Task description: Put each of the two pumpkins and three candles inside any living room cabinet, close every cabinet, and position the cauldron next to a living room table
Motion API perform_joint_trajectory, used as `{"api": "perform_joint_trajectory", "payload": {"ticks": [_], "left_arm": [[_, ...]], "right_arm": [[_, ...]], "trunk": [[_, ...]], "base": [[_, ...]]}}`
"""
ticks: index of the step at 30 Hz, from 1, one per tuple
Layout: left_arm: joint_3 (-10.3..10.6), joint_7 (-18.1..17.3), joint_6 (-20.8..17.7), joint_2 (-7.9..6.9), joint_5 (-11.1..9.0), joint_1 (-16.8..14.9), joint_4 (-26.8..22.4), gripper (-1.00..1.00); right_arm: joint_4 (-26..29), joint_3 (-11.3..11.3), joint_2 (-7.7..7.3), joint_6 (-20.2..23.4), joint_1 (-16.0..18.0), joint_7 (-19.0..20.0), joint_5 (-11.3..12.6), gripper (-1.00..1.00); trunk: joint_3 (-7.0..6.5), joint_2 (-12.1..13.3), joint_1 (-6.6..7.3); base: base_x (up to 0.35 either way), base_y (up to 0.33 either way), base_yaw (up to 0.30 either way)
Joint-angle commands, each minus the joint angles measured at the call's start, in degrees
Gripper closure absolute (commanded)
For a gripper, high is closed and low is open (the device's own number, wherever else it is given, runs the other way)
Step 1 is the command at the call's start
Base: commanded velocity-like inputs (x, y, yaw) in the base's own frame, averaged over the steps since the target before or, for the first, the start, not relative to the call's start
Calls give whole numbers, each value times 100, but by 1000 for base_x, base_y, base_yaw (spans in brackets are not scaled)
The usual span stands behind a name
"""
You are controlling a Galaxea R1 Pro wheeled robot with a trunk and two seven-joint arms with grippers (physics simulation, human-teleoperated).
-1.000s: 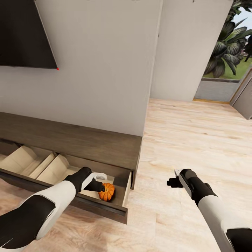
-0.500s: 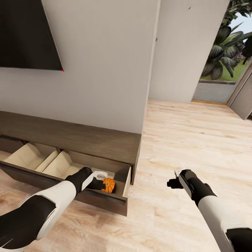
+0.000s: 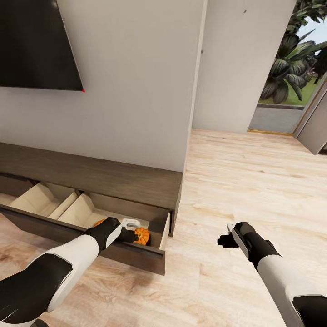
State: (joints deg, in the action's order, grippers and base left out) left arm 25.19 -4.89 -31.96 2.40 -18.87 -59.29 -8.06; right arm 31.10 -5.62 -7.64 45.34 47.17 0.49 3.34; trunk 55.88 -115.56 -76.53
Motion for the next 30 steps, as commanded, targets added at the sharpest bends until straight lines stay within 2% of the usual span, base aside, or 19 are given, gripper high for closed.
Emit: {"api": "perform_joint_trajectory", "payload": {"ticks": [1,6,10,13,20,26,30], "left_arm": [[47,-3,-20,-2,-47,-4,-4,-100],[47,17,83,-2,-40,4,-11,-100],[47,4,475,-2,-45,79,-5,-100],[47,-2,785,-11,-45,247,-3,-100],[40,-3,1255,-26,-39,515,21,-100],[39,-4,2200,-29,-63,817,505,-100],[37,0,2385,-21,-69,999,551,-100]], "right_arm": [[6,-42,-9,26,3,-1,32,-100],[10,-49,-9,19,3,18,35,-100],[10,-52,-9,17,3,21,35,-100],[10,-53,-9,8,3,28,35,-100],[10,-60,-9,-66,3,38,41,-100],[3,-72,-9,-277,3,45,28,-100],[2,-73,-9,-374,3,46,27,-100]], "trunk": [[3,-2,1],[-31,-2,1],[-69,-2,1],[-97,-2,1],[-164,-2,1],[-221,-2,1],[-259,-2,1]], "base": [[0,0,0],[0,0,0],[0,0,0],[0,0,0],[0,0,0],[0,0,0],[0,0,0]]}}
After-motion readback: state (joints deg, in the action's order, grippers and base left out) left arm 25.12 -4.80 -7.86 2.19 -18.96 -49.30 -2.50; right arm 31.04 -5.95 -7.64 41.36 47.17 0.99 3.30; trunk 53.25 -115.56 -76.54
